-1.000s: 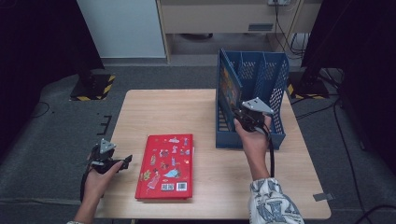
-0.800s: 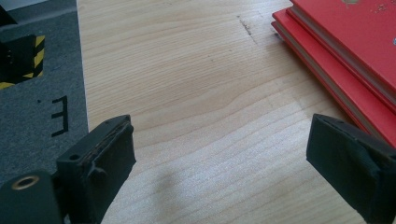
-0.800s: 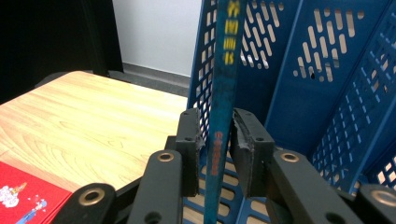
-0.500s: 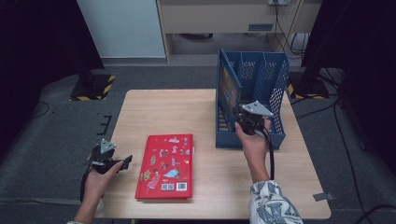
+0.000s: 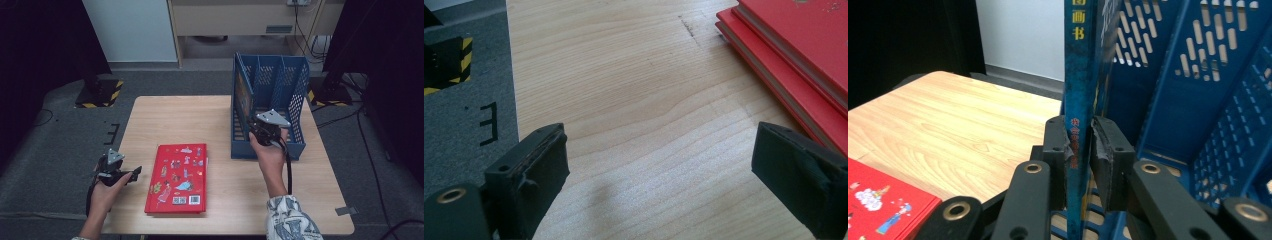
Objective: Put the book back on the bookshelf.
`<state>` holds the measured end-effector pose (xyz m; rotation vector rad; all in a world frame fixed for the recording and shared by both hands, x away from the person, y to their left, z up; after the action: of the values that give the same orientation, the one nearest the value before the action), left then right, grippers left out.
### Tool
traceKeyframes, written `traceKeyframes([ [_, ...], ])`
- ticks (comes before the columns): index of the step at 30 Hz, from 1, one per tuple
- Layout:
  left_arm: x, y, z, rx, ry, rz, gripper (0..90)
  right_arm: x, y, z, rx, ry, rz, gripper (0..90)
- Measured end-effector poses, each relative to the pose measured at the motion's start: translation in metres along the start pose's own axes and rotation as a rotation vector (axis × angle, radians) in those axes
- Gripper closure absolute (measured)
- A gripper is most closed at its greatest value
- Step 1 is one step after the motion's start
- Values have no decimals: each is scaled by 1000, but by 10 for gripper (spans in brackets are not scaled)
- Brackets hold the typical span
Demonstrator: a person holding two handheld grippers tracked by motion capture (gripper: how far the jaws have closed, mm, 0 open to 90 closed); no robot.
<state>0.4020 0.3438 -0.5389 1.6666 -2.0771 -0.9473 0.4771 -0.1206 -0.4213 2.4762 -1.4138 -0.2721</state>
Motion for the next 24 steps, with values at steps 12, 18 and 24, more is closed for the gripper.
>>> traceKeyframes([
  [12,0,0,0,3,4,0,71,-12,-5,-3,0,17,-29,757],
  [18,0,0,0,3,5,0,71,-17,-8,-5,3,17,-45,749],
  [24,0,0,0,4,6,1,71,-20,-9,-8,11,16,-58,728],
])
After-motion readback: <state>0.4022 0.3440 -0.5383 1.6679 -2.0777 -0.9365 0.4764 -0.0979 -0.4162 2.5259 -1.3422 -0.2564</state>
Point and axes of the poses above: each handheld gripper's, and its own axes: y roughly backward along the jaws, z roughly out of its underside, x roughly to its right, the point moved 4 cm from there along -y, roughly forward along the jaws, and after that the axes turned 7 degrees about -z, right-handed, at the moved point
